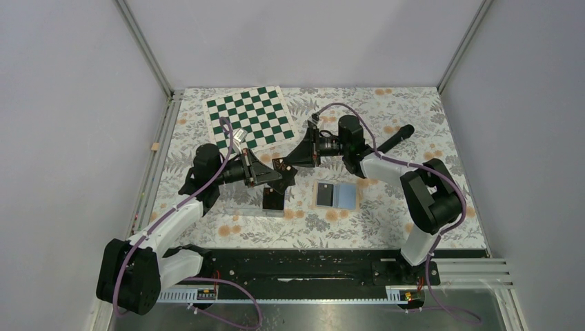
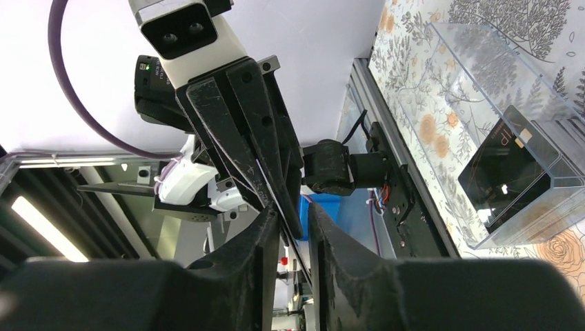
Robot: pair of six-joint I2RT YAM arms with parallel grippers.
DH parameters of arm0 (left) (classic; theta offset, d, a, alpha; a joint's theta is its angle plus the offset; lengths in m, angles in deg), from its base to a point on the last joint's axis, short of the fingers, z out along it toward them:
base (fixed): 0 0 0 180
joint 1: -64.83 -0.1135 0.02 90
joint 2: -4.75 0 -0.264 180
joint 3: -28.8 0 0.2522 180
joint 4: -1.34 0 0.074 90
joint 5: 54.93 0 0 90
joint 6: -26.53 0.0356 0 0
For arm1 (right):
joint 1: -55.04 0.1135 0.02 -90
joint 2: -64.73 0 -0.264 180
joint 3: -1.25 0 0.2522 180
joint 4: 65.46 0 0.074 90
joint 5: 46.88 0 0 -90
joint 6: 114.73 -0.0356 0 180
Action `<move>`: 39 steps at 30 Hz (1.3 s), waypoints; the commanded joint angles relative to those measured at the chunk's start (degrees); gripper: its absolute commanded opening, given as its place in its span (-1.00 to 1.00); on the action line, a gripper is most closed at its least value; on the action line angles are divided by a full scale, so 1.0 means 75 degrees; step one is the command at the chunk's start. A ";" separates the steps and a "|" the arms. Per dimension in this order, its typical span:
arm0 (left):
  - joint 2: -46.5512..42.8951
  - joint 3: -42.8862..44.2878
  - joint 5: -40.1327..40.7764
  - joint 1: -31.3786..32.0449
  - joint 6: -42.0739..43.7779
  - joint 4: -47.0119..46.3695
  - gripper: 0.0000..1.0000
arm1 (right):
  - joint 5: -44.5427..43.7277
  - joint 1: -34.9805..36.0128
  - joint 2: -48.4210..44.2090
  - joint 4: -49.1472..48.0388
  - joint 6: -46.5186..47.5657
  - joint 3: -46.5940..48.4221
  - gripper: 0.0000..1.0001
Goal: Put the credit cards into the card holder
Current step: Place the credit card in the storage box.
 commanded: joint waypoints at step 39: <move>-0.0776 -0.0193 0.0372 0.0008 0.1122 0.1983 -0.81 | -0.0852 -0.0556 -0.1283 0.2869 0.2057 0.0572 -1.00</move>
